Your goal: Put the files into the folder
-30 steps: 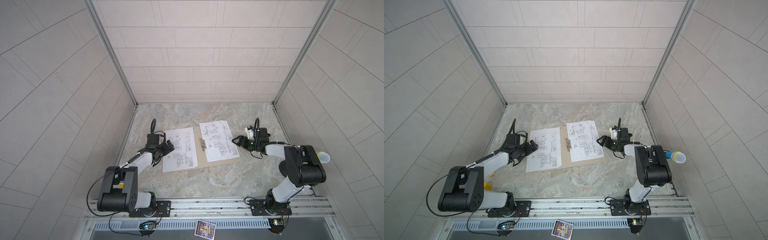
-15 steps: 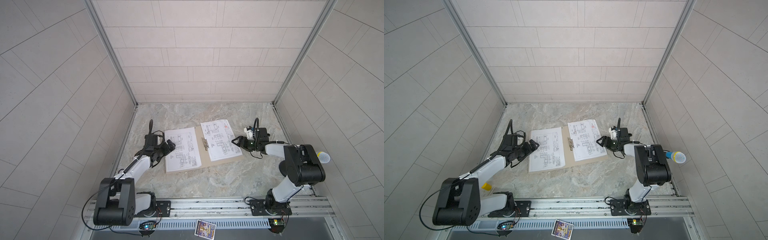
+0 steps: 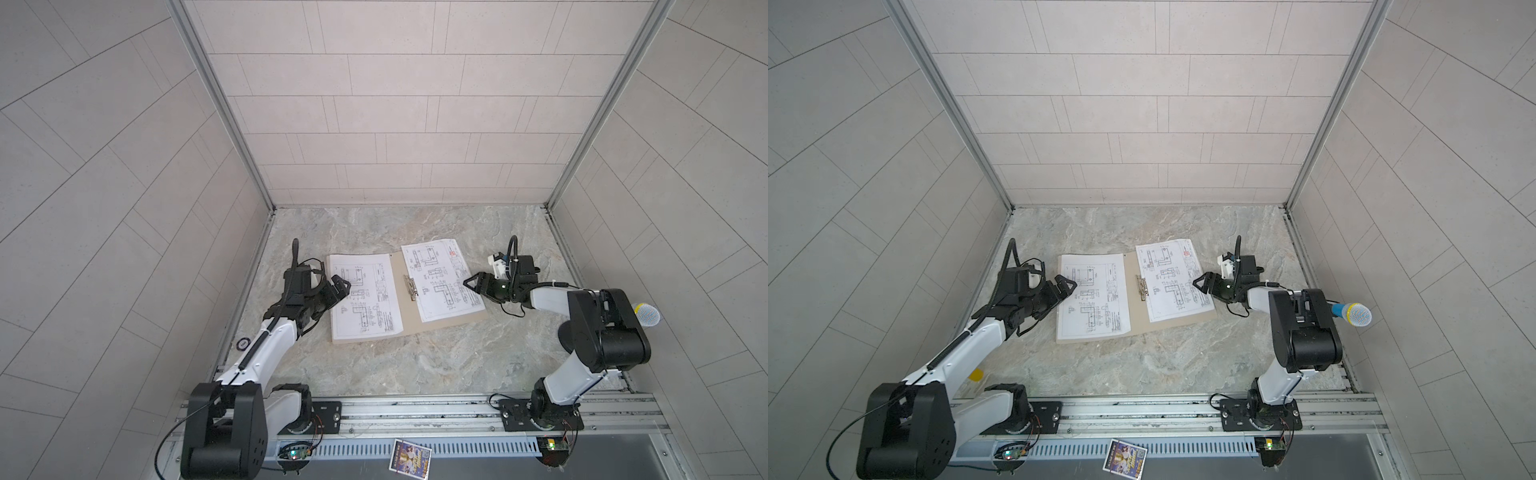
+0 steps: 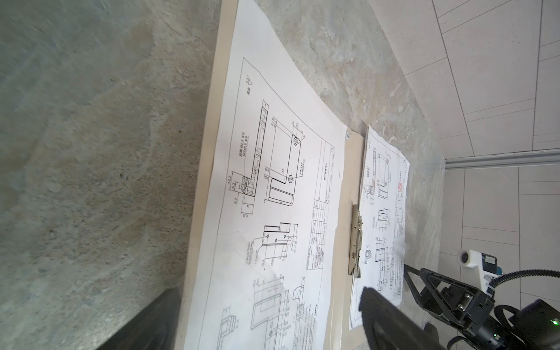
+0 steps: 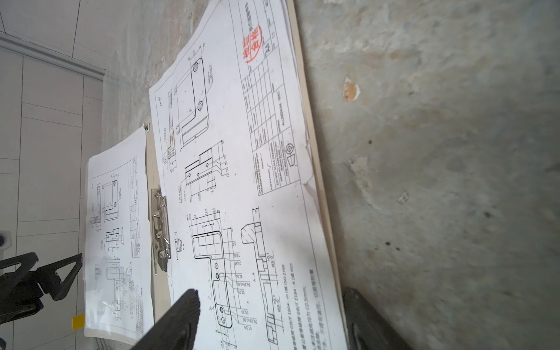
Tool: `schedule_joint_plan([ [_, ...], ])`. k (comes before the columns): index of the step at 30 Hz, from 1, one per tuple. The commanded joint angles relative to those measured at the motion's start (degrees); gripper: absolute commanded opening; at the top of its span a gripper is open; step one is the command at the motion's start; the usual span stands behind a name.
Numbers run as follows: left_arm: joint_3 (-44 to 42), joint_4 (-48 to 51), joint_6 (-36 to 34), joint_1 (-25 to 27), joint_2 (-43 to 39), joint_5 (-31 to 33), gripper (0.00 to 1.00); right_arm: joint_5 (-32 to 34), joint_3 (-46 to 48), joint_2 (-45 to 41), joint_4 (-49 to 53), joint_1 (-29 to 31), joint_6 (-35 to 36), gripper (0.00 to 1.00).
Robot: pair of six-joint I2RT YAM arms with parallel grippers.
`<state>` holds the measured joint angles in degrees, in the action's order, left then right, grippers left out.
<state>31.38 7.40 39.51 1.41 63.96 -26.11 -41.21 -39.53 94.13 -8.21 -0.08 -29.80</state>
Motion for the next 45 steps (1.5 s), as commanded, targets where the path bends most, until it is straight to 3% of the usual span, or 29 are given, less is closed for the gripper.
schedule_joint_plan([
  [1, 1.2, 0.7, 1.1, 0.2, -1.6, -3.4, 0.99, 1.4, 1.3, 1.6, 7.8, 0.2, 0.5, 0.75],
  [24, 6.3, -3.6, 9.5, 1.8, -8.4, -6.6, 1.00, 1.2, 1.3, 1.7, 7.1, 1.3, -0.3, 0.74],
  [35, 12.7, -8.4, 9.4, 12.3, -0.1, -2.7, 1.00, 1.4, 1.2, 0.9, 7.4, 2.0, -0.8, 0.74],
  [45, 21.5, -6.3, 6.1, 22.0, 4.9, 1.5, 1.00, 1.9, 1.2, 1.1, 7.2, 3.0, -1.3, 0.73],
])
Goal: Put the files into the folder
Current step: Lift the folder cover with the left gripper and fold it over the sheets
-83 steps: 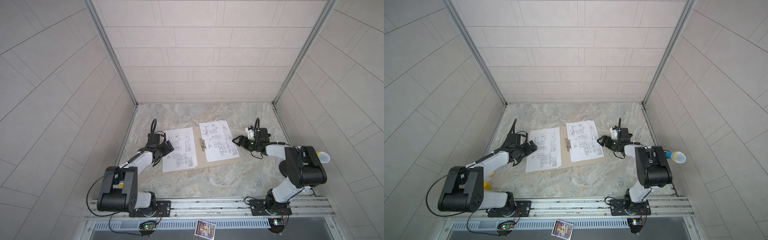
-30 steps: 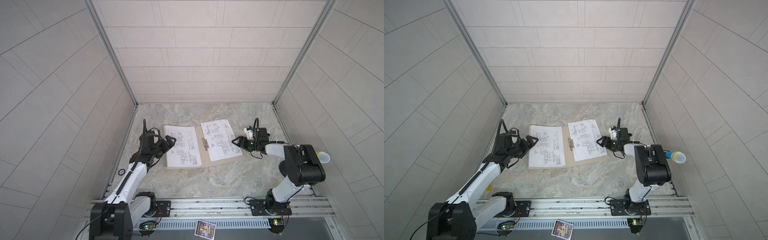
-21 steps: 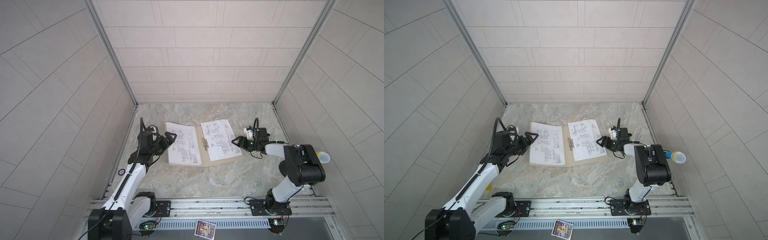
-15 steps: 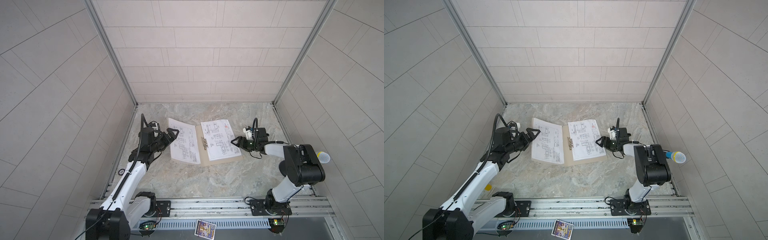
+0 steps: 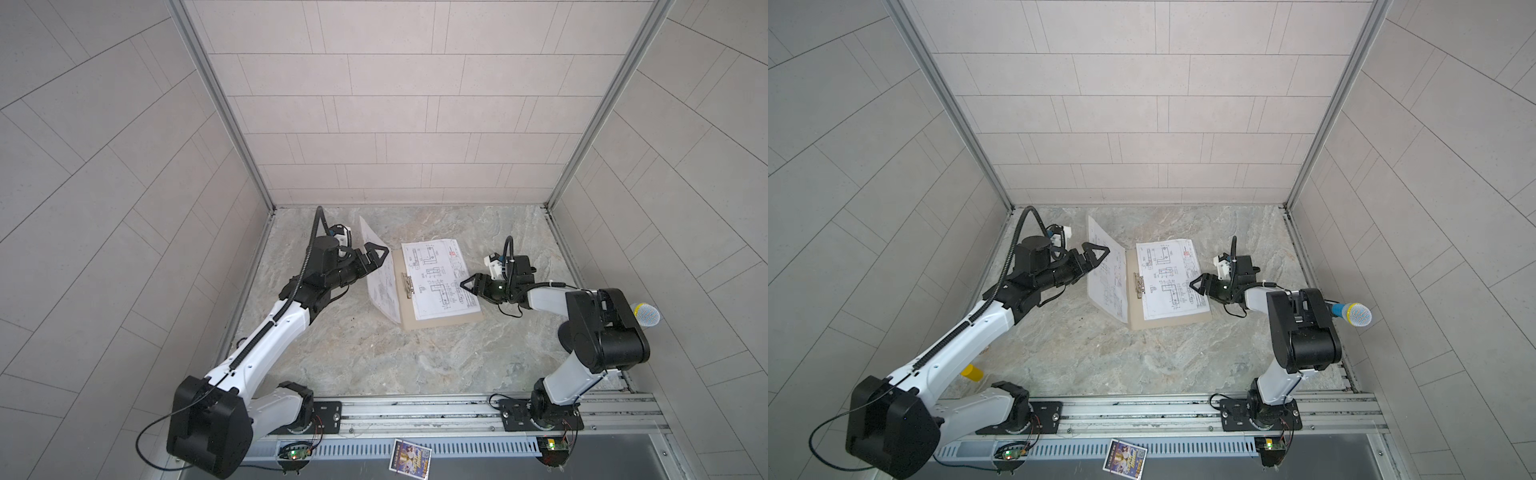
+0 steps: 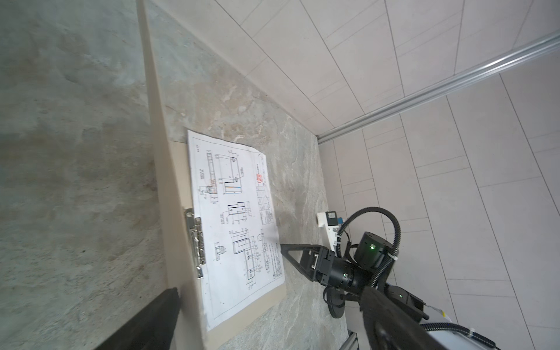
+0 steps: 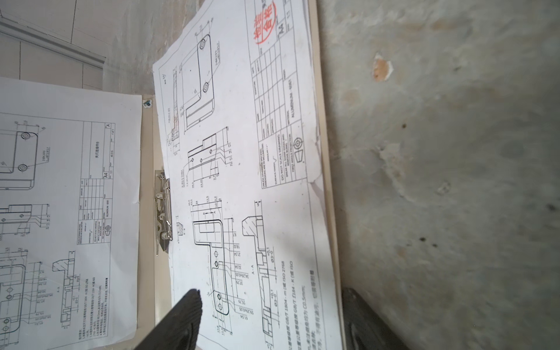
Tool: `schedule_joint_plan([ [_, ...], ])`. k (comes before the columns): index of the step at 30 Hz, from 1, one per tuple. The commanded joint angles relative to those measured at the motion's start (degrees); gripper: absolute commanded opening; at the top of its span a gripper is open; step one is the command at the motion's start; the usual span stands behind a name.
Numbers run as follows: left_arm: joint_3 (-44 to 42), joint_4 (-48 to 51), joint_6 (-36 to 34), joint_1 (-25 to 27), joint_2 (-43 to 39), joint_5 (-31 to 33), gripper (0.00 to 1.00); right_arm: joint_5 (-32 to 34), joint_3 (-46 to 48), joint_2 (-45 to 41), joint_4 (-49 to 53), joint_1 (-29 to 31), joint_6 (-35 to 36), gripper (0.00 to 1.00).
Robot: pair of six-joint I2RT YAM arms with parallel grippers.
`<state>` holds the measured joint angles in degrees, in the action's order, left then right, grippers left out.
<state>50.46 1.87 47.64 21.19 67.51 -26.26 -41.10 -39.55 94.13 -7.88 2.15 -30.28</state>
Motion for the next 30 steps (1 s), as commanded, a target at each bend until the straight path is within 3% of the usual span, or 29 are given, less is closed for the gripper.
schedule_joint_plan([
  [1, 3.2, -0.9, -2.2, 3.3, 2.3, 2.0, 1.00, 1.9, 1.2, 1.0, 7.0, 0.9, -0.8, 0.73],
  [20, 13.2, -4.6, -4.6, 17.1, 18.9, 3.0, 1.00, 2.4, 0.3, 0.2, 9.1, 1.5, -0.1, 0.73],
  [30, 16.4, -4.5, -5.3, 20.3, 23.3, 1.6, 1.00, 4.7, -0.2, -2.7, 11.6, -0.4, 0.6, 0.74],
])
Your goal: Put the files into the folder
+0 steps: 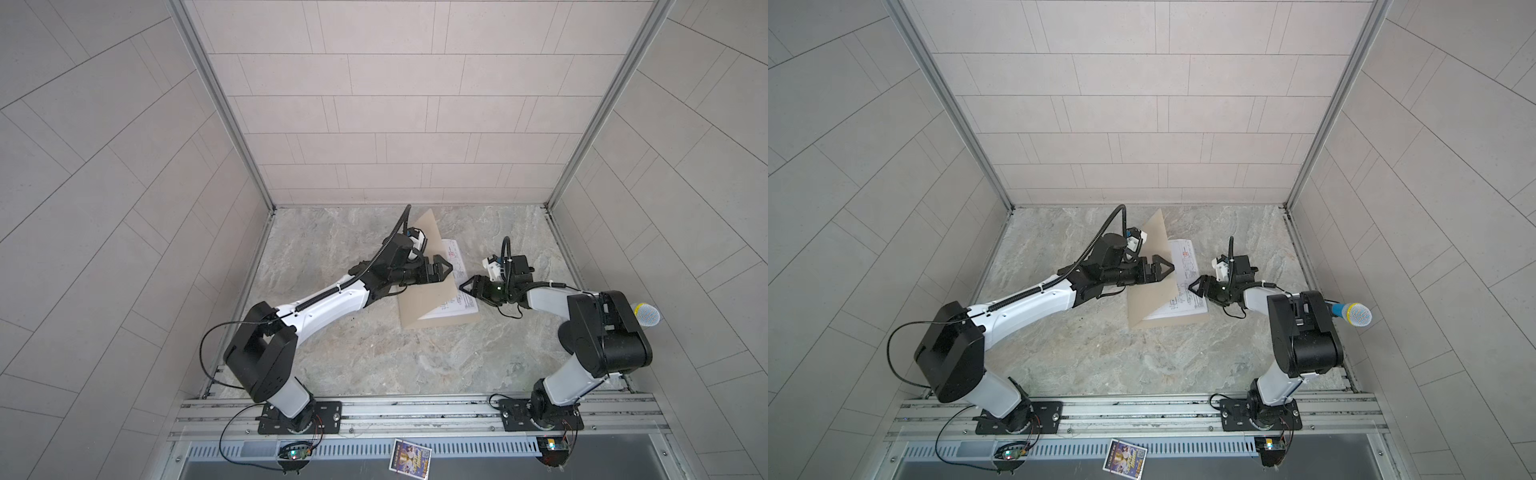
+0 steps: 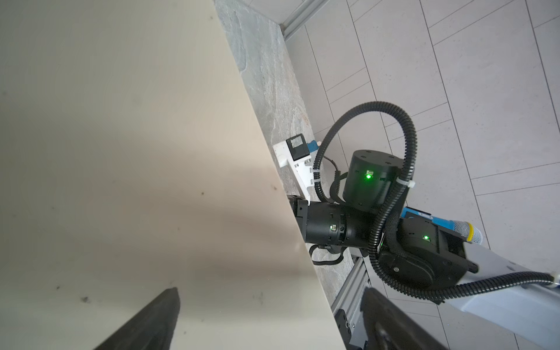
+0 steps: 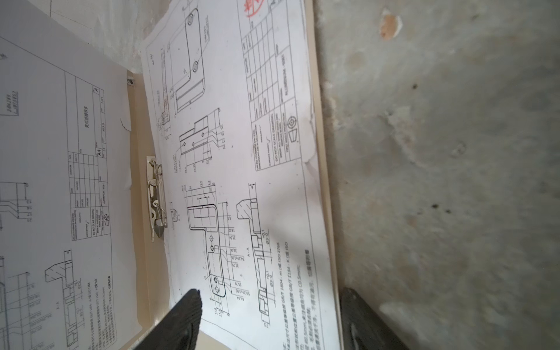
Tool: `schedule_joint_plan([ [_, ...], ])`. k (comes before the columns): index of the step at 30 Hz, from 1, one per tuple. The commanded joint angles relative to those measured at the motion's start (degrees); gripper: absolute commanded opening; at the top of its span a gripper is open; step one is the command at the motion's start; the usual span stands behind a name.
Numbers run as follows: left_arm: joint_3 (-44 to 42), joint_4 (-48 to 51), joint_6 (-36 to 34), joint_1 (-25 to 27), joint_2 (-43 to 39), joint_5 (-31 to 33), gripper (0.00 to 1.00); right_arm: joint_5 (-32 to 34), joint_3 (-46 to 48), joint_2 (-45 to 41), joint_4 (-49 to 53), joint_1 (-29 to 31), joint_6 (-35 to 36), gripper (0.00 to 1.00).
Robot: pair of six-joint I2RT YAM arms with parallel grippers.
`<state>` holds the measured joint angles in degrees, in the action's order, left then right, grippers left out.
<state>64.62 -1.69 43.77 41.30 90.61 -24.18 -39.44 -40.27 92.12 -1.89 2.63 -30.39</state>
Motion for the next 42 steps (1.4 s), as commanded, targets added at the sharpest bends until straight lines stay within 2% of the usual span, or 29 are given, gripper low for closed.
schedule_joint_plan([
  [1, 2.6, -0.7, -1.6, 0.2, 0.3, -0.6, 1.00, 3.2, 0.6, -1.0, 6.1, -1.2, 0.9, 0.74],
  [9, 3.2, 0.6, -1.9, -0.3, 1.6, -1.3, 1.00, 5.1, 0.9, -4.1, 9.1, -3.9, 2.2, 0.75],
  [16, -5.9, -4.1, 0.2, -5.5, -3.1, 1.2, 1.00, 6.5, 1.6, -7.3, 10.9, -6.2, 2.9, 0.76],
  [24, -10.3, -2.2, -0.2, -9.5, -3.0, 1.5, 1.00, 4.3, 1.0, -7.8, 10.9, -6.2, 3.1, 0.76],
  [29, -10.5, 3.1, -2.7, -9.6, -1.9, 3.6, 1.00, 2.9, 0.6, -5.9, 9.0, -4.2, 1.8, 0.76],
  [37, -11.1, 14.0, -8.7, -12.6, -2.8, 9.1, 1.00, 5.9, 0.7, -7.0, 6.2, -0.3, 1.3, 0.76],
  [42, -13.3, 19.0, -11.0, -17.7, -5.3, 15.1, 1.00, 12.8, 0.1, -13.0, 7.8, -0.3, 5.3, 0.78],
])
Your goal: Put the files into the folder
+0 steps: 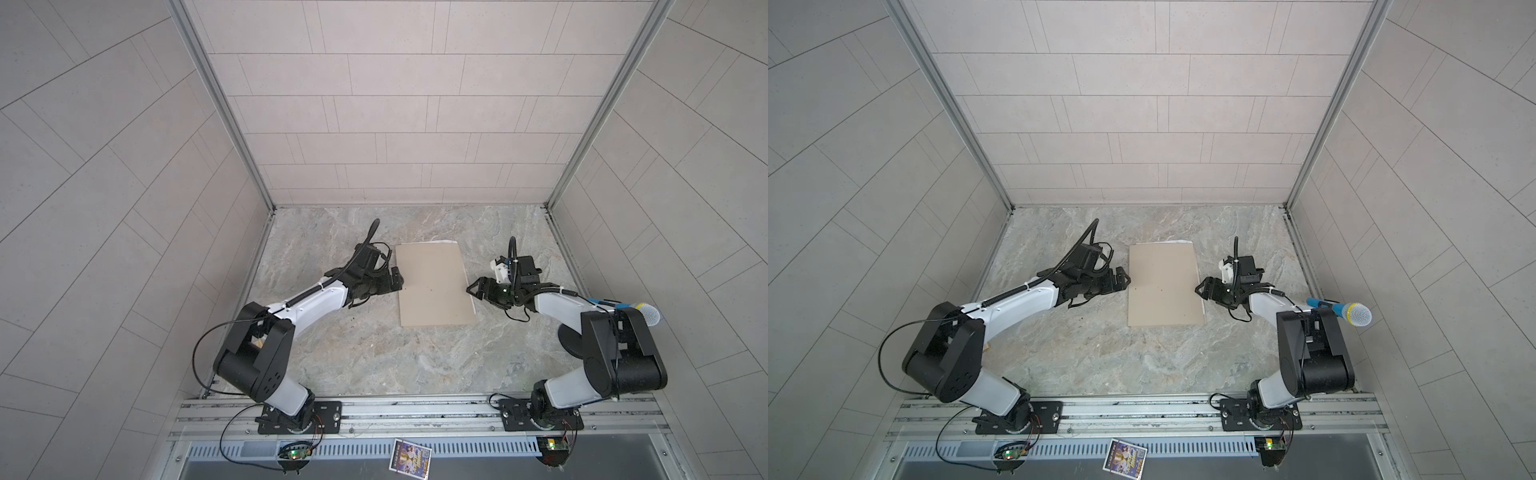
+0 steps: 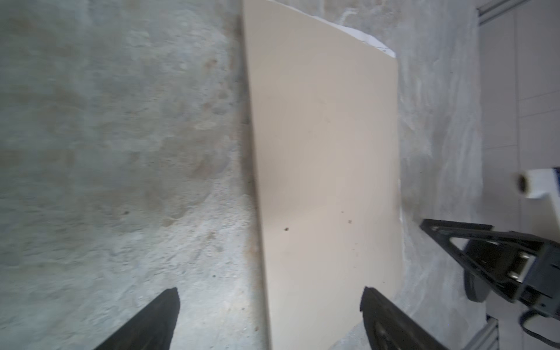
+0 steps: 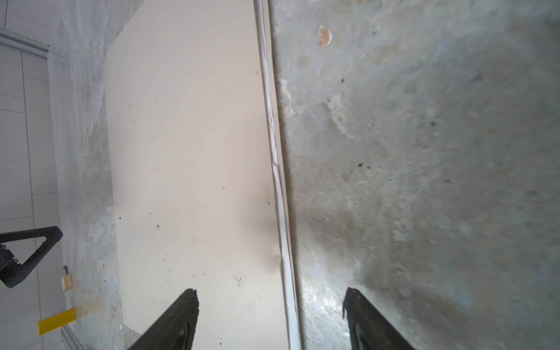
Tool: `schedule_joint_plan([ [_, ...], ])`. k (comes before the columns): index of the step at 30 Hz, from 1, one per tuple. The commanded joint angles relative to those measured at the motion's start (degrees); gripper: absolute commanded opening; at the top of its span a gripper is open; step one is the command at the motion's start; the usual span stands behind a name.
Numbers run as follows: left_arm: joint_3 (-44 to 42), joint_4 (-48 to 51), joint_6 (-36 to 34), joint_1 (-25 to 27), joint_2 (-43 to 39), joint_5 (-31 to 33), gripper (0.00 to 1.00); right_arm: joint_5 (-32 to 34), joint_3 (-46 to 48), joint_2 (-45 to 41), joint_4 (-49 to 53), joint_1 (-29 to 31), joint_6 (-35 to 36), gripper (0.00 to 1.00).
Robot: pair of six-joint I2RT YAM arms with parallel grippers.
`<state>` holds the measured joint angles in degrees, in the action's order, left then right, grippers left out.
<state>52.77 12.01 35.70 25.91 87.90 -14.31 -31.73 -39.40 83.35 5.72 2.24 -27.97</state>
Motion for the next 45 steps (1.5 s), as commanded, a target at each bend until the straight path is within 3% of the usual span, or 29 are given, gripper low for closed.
schedule_joint_plan([
  [1, -2.1, 5.7, -3.4, -3.7, -3.2, 5.7, 1.00, 7.6, -0.6, -5.9, 0.2, 0.1, 3.9, 0.80],
  [8, -5.7, 7.9, -5.4, -8.5, -9.2, 15.4, 1.00, 26.6, 3.1, -17.1, -5.7, 0.0, 9.5, 0.88],
  [13, -6.7, 9.4, -6.4, -8.9, -13.0, 26.2, 1.00, 37.1, 14.4, -24.3, -23.2, -0.7, 13.9, 0.97],
  [17, -8.9, 4.2, -5.3, -9.0, -14.6, 29.1, 1.00, 43.1, 20.2, -22.8, -35.0, -0.8, 17.1, 0.99],
  [21, -9.0, 3.9, -6.4, -9.0, -15.1, 31.3, 1.00, 45.4, 20.6, -17.6, -38.3, -1.0, 20.1, 0.98],
  [26, -9.8, 4.5, -8.1, -9.0, -16.9, 34.9, 1.00, 48.0, 25.1, -10.4, -53.1, -1.3, 20.7, 0.98],
  [31, -12.1, 1.3, -8.9, -9.0, -18.7, 37.0, 1.00, 47.3, 24.3, -3.2, -61.2, -1.4, 21.5, 0.98],
  [36, -13.1, -1.0, -11.9, -9.0, -19.8, 39.7, 1.00, 45.0, 25.7, 8.5, -76.8, -1.5, 22.5, 0.99],
  [42, -15.5, -9.0, -20.5, -9.0, -22.3, 46.1, 1.00, 41.3, 20.2, 6.7, -64.1, -1.5, 24.1, 0.99],
  [45, -18.1, -16.2, -26.3, -10.2, -23.0, 48.7, 1.00, 40.9, 20.1, 7.1, -64.7, -1.5, 24.3, 0.99],
])
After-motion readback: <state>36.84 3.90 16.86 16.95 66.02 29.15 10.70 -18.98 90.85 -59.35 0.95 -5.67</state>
